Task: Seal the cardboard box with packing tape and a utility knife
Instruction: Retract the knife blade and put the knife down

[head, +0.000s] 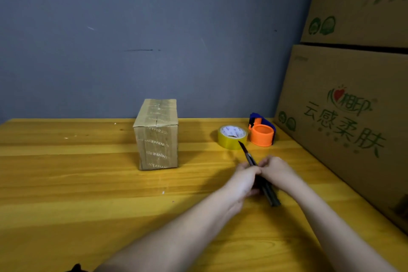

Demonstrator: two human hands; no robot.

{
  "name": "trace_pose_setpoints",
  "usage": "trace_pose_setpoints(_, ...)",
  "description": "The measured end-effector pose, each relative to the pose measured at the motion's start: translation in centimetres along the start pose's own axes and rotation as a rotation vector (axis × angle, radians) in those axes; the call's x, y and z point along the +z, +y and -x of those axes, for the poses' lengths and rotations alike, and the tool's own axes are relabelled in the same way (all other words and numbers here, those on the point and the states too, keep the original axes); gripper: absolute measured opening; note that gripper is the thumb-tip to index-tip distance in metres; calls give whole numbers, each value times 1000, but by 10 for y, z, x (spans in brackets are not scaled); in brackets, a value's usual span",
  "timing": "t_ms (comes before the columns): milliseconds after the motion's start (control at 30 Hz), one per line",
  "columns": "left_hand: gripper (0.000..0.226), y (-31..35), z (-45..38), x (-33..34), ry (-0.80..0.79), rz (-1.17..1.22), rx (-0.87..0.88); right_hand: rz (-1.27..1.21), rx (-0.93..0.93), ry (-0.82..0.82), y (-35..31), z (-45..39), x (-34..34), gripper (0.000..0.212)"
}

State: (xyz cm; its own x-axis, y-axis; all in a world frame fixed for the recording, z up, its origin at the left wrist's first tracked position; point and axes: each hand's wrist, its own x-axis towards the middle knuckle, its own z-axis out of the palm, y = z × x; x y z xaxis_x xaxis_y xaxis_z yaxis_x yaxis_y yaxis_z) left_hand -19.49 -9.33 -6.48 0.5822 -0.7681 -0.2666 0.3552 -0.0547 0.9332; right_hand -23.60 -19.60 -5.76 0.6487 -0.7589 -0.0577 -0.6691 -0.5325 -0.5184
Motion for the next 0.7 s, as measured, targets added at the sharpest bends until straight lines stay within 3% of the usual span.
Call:
trace_pose_setpoints(67,47,1,-2,-9,15,51,49,-291,-64,-10,-8,3,-1,17)
trace_pose_setpoints(200,38,7,-1,-37,26,-35,134,-770,-211,-107,-29,10,4,14)
trace_pose_setpoints(333,17,12,11,-71,-140,-43,71,-871,-338,-46,-60,6,28,12)
trace_pose_setpoints(467,16,11,7,-101,-27,-256,155,-908,-400,-2,-78,5,58,12)
trace_pose_setpoints(700,30,4,2,-112,-24,-103,268,-1304,-293,-271,-82,27,79,19)
